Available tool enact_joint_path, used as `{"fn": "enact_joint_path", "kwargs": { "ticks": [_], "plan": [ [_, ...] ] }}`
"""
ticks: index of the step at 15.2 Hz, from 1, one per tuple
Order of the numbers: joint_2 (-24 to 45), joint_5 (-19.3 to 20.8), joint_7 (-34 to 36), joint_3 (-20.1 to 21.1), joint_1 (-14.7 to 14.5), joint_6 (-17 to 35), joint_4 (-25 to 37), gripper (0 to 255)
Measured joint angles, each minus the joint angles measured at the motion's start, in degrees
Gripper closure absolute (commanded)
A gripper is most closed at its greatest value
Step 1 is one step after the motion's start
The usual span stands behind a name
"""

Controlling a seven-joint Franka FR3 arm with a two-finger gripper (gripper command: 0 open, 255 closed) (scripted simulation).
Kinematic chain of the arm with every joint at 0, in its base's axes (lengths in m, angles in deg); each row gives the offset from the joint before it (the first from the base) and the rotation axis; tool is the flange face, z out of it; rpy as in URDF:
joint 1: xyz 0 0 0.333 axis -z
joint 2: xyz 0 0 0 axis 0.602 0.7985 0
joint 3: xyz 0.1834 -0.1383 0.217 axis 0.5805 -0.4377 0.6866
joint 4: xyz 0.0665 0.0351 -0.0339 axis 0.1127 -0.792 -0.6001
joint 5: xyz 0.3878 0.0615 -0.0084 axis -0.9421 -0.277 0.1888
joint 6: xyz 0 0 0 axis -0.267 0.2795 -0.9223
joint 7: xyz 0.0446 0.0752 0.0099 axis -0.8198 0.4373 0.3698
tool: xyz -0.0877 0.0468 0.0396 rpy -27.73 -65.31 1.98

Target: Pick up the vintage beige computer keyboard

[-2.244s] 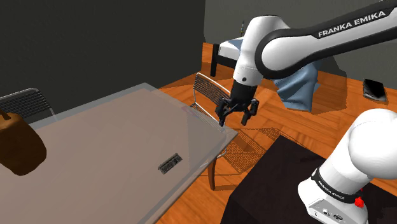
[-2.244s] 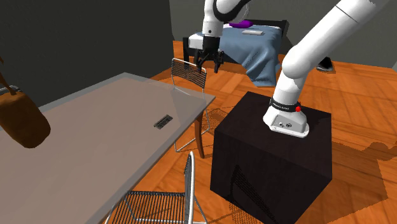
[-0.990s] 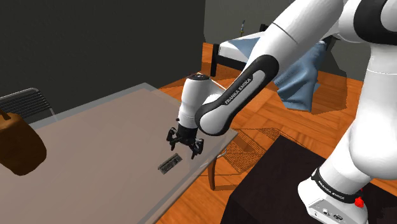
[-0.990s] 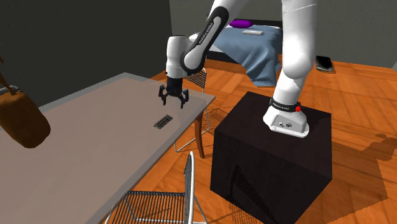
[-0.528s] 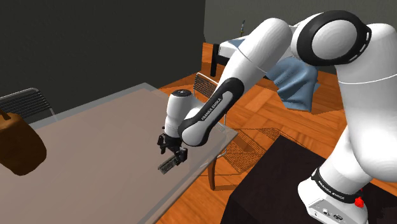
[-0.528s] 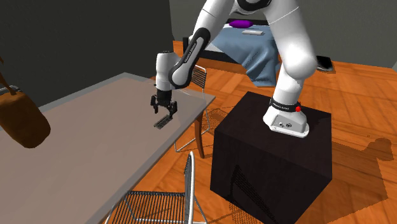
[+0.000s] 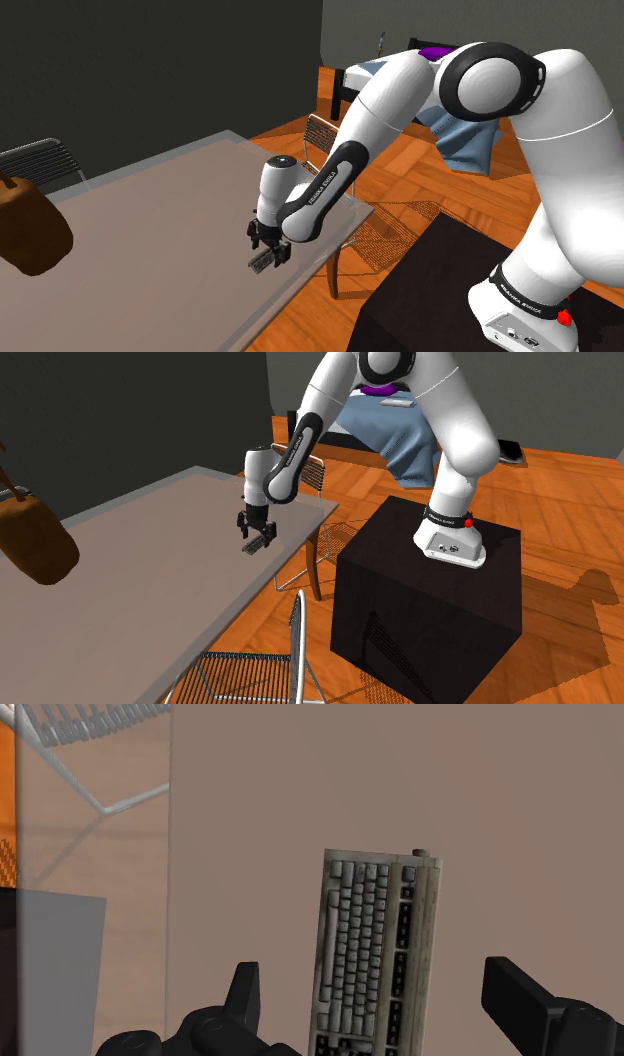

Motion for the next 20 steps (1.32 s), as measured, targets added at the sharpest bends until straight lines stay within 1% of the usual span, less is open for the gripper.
{"fn": "enact_joint_path", "kwargs": {
  "ticks": [1,2,12,20],
  "plan": [
    [0.60,0.08,-0.03,-0.13,-0.07,0.22,0.36,0],
    [0.87,0.11,-0.01,-0.20,-0.15,0.24,0.62,255],
    [1.08,0.15,-0.03,-0.22,-0.19,0.23,0.93,255],
    [-3.54,-0.66,-0.08,0.95,0.70,-2.85,-0.67,255]
  ]
}}
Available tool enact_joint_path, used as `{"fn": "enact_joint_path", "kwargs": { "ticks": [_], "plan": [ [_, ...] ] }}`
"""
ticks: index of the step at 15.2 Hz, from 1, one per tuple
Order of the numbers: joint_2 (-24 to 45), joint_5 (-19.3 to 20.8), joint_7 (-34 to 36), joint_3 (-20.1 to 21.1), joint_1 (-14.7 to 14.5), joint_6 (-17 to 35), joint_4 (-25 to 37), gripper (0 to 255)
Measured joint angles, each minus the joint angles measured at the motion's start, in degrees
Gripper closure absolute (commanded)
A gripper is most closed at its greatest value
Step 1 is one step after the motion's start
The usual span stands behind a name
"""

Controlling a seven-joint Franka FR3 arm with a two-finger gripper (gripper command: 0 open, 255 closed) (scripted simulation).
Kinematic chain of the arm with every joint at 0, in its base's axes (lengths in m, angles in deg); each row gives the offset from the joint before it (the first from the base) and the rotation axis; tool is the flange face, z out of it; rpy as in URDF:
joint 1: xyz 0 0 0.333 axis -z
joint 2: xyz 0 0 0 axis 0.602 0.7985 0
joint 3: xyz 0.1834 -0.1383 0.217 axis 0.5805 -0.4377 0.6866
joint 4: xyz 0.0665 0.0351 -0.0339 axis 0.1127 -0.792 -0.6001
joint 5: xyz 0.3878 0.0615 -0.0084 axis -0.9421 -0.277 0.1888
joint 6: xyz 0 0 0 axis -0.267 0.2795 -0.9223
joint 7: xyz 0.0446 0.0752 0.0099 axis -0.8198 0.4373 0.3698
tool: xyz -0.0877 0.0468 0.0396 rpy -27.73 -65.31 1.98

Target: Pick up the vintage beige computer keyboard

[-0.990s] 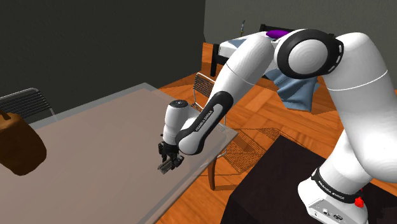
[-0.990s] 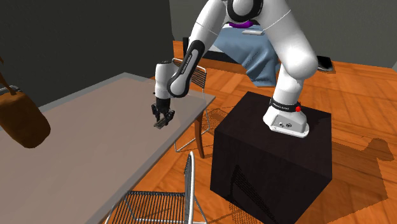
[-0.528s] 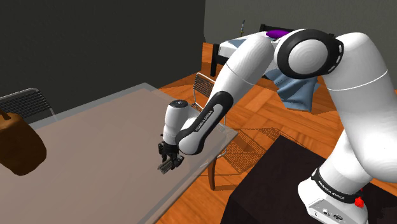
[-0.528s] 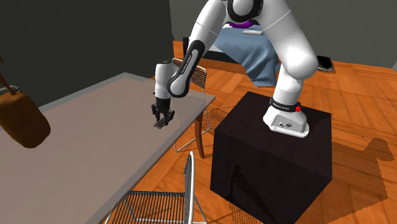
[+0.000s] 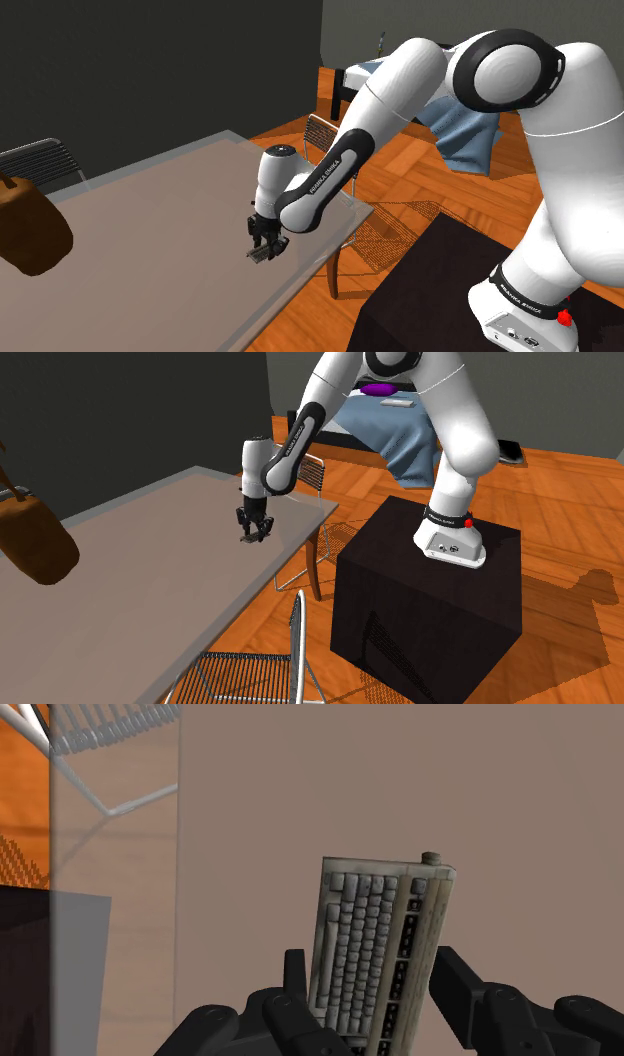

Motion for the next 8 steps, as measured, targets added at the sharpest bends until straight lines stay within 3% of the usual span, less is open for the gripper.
{"fn": "enact_joint_path", "kwargs": {
  "ticks": [8],
  "plan": [
    [-5.10,-1.19,-0.52,1.43,1.33,-3.96,-1.16,255]
  ]
}}
